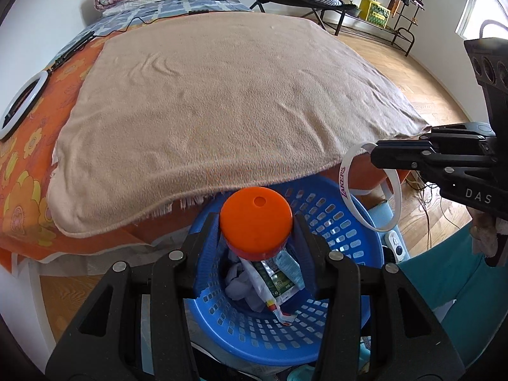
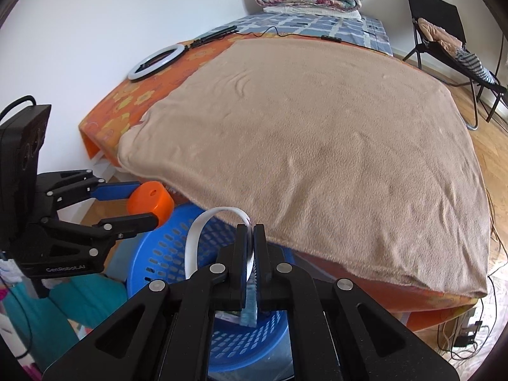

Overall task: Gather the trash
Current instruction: 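Carry the orange cup and white wristband over the blue basket with both grippers, then open both grippers to drop the cup and wristband into the basket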

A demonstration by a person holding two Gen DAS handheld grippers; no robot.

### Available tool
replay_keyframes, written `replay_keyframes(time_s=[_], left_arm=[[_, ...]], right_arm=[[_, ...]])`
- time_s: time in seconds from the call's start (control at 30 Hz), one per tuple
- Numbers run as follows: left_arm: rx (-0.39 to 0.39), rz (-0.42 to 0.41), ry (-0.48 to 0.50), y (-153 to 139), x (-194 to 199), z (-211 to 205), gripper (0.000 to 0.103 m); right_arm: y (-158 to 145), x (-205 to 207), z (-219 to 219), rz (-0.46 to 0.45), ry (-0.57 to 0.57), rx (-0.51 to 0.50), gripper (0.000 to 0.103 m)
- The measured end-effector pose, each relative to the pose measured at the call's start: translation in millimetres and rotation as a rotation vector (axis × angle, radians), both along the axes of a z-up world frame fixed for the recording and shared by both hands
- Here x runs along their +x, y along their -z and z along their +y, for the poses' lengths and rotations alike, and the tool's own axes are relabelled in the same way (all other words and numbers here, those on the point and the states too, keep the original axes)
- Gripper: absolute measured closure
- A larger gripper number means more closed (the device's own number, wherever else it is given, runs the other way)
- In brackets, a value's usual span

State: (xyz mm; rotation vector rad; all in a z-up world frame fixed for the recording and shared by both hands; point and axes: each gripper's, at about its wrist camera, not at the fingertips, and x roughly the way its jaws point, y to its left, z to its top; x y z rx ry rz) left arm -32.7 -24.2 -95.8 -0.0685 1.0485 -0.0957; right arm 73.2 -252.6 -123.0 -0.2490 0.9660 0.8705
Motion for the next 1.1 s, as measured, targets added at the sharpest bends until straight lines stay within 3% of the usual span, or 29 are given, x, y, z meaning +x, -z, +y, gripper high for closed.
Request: replay_keyframes(time_s=[0.33,0.7,0.9,0.97,1.03,1.07,1.1], left_arm=[[-0.007,0.067,0.009,25,-7,-3,0.056],[-0.018,0.108,0.005,34,-8,-2,0.056],[-0.02,0.117,0.002,36,-8,-1,0.056],[-0.02,0.118,0.002,37,-8,-2,0.056],[-0.018,0.121,0.002,38,-8,-1,0.055],[-0.016,0.121,-0.002,37,-7,0,0.051],[-0.016,0.117,-0.007,37,-7,0,0.041]], right_arm=[[25,-18,-3,0.036,-0.011,-0.037,0.101],[36,-21,-4,0.056,-0.014,-0.055,0.101],[39,-19,-4,0.06,-0.002,-0.062,0.089],[39,-17,-3,0.06,0.004,-0.062,0.078],[39,-17,-3,0.058,0.005,-0.053,0.073],[38,-17,-3,0.057,0.004,-0.052,0.073],[38,-16,-3,0.056,0.003,-0.05,0.073]])
